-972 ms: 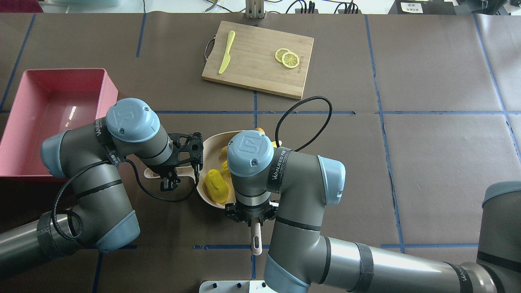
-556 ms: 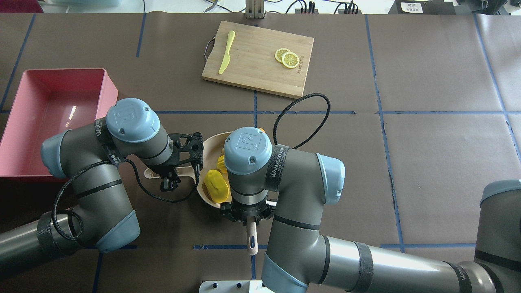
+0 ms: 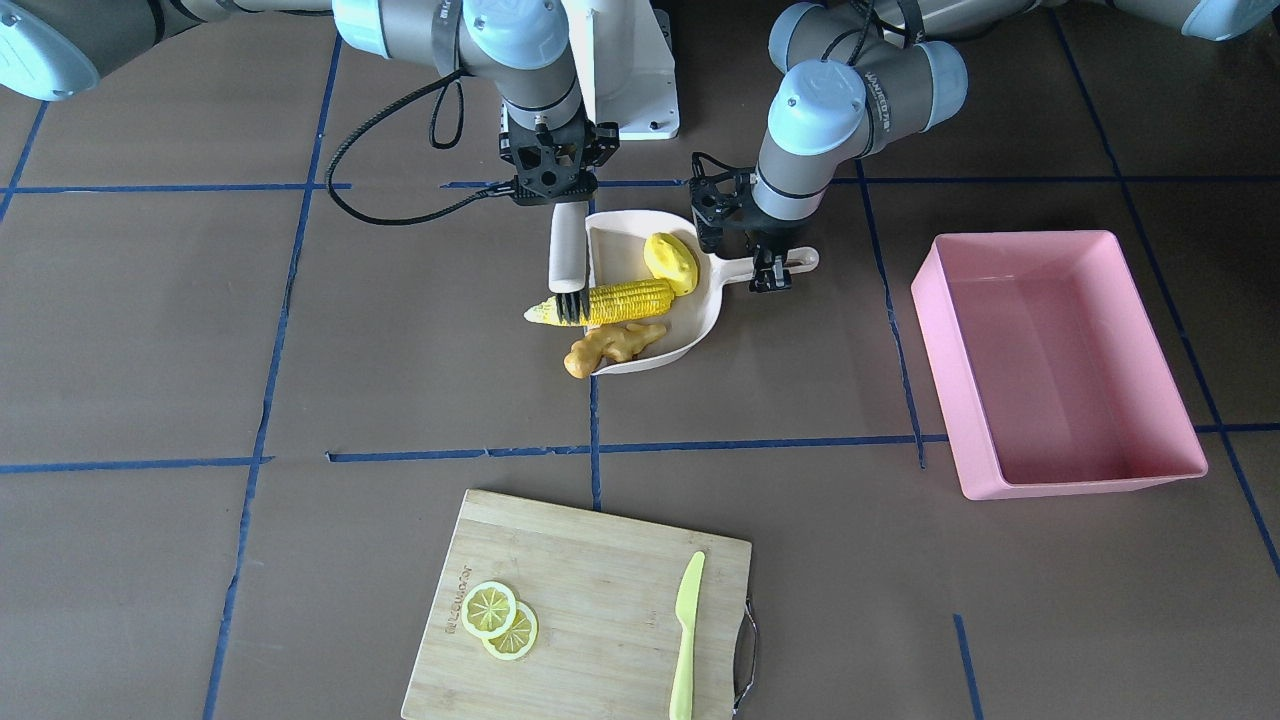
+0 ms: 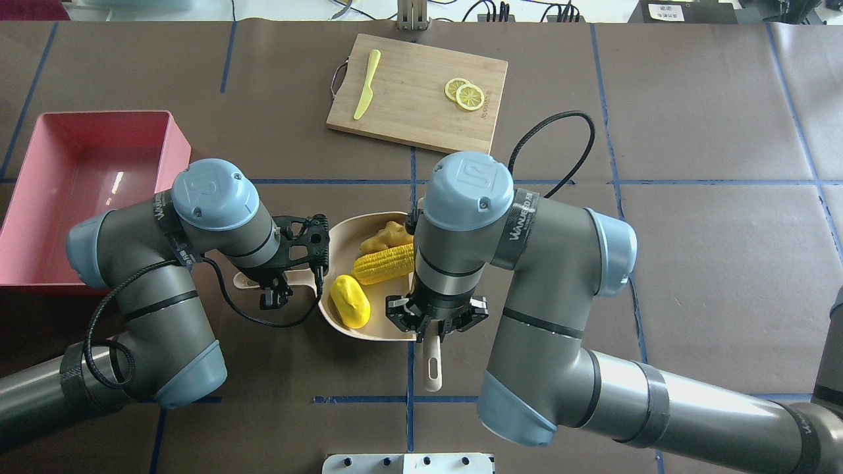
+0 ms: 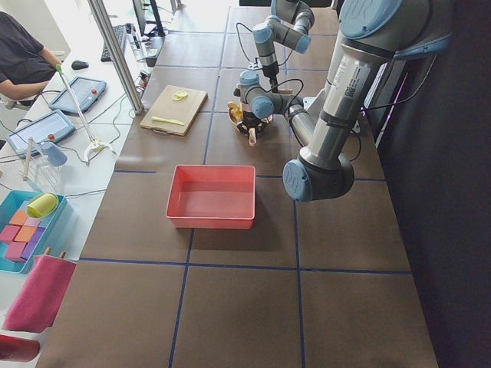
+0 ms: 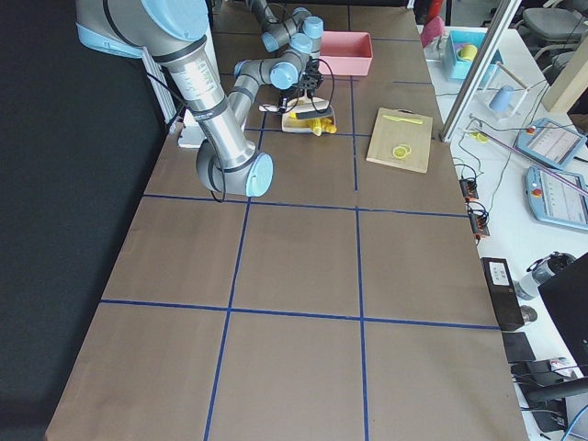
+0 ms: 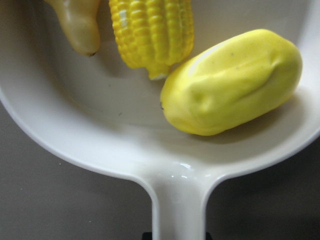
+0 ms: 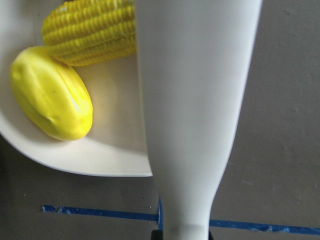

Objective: Sweep and dump trash into bin
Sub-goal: 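Sweep the potato, corn and ginger into the dustpan with the right gripper's brush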

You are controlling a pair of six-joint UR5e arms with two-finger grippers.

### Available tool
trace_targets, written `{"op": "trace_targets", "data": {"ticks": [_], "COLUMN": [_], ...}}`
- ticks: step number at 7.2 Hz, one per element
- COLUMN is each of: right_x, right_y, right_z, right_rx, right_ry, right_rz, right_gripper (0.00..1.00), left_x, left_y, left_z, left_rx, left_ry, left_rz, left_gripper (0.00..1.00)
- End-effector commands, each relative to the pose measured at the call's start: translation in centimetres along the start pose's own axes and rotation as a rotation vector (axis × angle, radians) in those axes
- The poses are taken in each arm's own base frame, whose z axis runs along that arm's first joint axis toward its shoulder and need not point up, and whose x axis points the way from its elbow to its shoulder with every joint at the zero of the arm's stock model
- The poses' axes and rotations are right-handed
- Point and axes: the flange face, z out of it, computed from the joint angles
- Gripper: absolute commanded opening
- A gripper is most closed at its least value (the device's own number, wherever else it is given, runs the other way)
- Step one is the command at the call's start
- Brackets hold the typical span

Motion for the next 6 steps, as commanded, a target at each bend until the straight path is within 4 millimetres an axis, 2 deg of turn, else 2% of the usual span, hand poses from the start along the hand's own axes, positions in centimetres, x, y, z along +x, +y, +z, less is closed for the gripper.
{"op": "trace_targets", "data": {"ticks": [1,2,6], "right_x": [3.0,3.9,5.2], "right_y": [-1.5,-1.7,-2.4], "right_z": [-3.5,-4.0,-5.2], "right_rx": [-0.002,0.006,0.022], "right_ry": [-0.042,-0.044,-0.036], "right_rz": [0.034,0.039,0.062], "right_gripper": [0.0,0.0,0.0], "left_x": [0.1,0.1,0.1], "left_y": [-0.1,-0.2,-0.5], "left_z": [-0.1,-0.3,-0.7], "left_rx": [0.012,0.018,0.072], "left_ry": [0.002,0.001,-0.01], "left_rz": [0.005,0.008,0.022], "left_gripper": [0.0,0.0,0.0]}}
